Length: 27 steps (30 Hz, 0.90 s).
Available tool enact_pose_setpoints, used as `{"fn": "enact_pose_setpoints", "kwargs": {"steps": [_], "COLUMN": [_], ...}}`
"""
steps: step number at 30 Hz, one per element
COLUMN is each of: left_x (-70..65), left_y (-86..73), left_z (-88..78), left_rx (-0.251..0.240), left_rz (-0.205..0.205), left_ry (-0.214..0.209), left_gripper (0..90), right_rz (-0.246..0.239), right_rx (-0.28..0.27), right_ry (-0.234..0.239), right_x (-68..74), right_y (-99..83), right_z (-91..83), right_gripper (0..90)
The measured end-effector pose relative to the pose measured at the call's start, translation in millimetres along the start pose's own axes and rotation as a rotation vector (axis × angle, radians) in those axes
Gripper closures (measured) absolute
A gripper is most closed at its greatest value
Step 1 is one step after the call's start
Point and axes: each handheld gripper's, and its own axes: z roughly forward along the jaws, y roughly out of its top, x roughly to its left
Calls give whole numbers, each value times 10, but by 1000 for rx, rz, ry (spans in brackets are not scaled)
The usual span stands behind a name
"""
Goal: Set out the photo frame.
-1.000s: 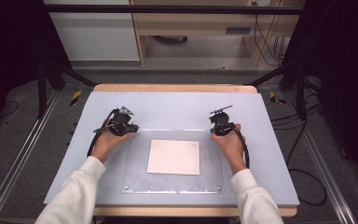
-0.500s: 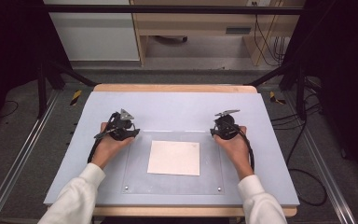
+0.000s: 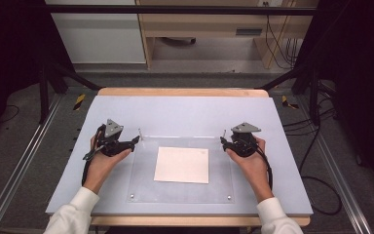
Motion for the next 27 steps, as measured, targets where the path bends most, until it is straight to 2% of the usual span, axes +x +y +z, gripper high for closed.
{"fn": "enact_pose_setpoints", "kwargs": {"steps": [2,5,7,8,10,11,14,16,17,20,23,26,27], "left_x": [-13,-30,-38,-41,-47,-48,-45,-55,-58,-78,-97,-117,-124], "left_y": [38,91,131,159,188,199,219,217,214,207,207,186,176], "left_z": [8,37,61,78,92,99,110,113,119,135,148,202,223], "left_rx": [-11,-26,-38,-32,-44,-47,-41,-29,-24,-13,-2,29,31], "left_rz": [5,17,13,13,-11,-21,-57,-53,-52,-48,-42,-25,-33], "left_ry": [1,-1,-1,-3,2,4,11,27,23,19,39,36,24], "left_gripper": [129,117,137,169,241,291,364,438,489,574,632,701,717], "right_rz": [-5,0,10,9,11,15,11,14,18,14,14,17,16], "right_rx": [-18,-12,-21,-29,-32,-21,19,10,13,18,23,30,34], "right_ry": [-9,-16,-15,-12,-22,-22,-37,-32,-27,-17,-16,-16,-17], "right_x": [17,17,-2,-11,-6,-4,2,-10,-7,-6,0,2,4], "right_y": [27,69,104,122,153,167,190,200,204,210,216,228,234], "right_z": [5,42,69,87,117,141,204,205,204,205,203,207,208], "right_gripper": [389,339,401,441,558,581,705,796,822,849,852,854,855]}}
